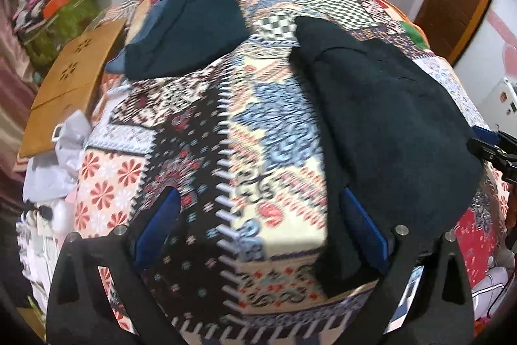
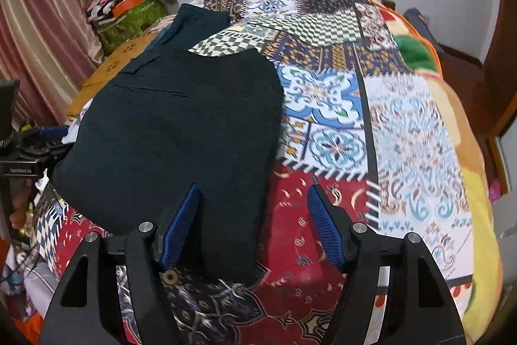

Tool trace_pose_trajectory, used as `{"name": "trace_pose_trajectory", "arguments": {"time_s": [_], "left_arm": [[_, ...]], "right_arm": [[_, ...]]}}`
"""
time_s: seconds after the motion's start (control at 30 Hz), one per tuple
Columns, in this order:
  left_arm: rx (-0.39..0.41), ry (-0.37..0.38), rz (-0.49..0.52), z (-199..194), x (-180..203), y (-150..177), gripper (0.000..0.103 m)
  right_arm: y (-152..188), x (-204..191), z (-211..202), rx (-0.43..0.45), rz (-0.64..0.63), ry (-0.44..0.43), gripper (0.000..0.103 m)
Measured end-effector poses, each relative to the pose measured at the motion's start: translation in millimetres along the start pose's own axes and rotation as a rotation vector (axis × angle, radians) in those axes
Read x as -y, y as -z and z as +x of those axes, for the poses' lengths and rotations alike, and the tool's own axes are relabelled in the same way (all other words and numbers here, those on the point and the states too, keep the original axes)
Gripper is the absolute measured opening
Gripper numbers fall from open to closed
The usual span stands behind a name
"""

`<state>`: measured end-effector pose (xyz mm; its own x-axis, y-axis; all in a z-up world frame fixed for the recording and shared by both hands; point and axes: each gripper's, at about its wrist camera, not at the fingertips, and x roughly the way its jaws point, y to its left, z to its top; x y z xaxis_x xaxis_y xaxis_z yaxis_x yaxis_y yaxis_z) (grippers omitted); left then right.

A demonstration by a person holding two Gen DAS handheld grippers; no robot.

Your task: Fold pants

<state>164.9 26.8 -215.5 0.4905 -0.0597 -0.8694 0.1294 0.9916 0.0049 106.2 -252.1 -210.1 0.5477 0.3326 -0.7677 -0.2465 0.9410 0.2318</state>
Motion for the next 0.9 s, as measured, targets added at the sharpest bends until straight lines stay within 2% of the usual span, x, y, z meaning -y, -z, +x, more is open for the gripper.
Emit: {"name": "trace_pose_trajectory", "arguments": {"time_s": [0.07,0.1,0.13,0.17,0.27,0.37,0.53,0.67,0.83,0.9], "left_arm": [[-0.003,-0.072,-0.002,0.4,-8.0,4.6,0.097],[-0.010,-0.046,-0.024,0.3,-13.7,6.0,0.095],[-0.023,-0.017,-0.052,0.2,-20.1,7.4,0.089],[-0.034,-0.001,-0.074,-0.9,-27.0,7.3,0.087],[-0.003,-0.048,-0.063,-9.6,-29.9,2.0,0.086],[0.036,-0.025,-0.050,-21.4,-24.9,-13.9,0.086],[0.114,-0.015,0.039,-29.5,7.1,-56.9,0.088],[0.121,0.060,0.064,-12.0,26.2,-97.8,0.090],[0.076,0.083,0.089,27.8,44.2,-127.3,0.090],[0.034,0.101,0.105,46.2,49.9,-135.2,0.082]], "right_arm": [[3.0,2.4,-2.1,0.011,-0.008,0.034,0.062],[4.9,1.2,-3.1,0.020,-0.028,0.078,0.060],[6.5,1.1,-3.2,0.018,-0.039,0.087,0.055],[7.0,4.6,-3.4,0.004,-0.023,0.059,0.053],[2.2,11.4,-11.1,0.000,0.014,0.032,0.053],[-9.6,12.3,-22.1,0.037,0.019,0.023,0.054],[-38.2,7.9,-24.0,0.092,-0.006,0.023,0.054],[-63.4,3.1,-7.5,0.093,-0.034,0.000,0.054],[-93.4,4.1,33.2,0.030,-0.046,-0.033,0.053],[-102.7,6.3,53.1,-0.008,-0.044,-0.043,0.048]]}}
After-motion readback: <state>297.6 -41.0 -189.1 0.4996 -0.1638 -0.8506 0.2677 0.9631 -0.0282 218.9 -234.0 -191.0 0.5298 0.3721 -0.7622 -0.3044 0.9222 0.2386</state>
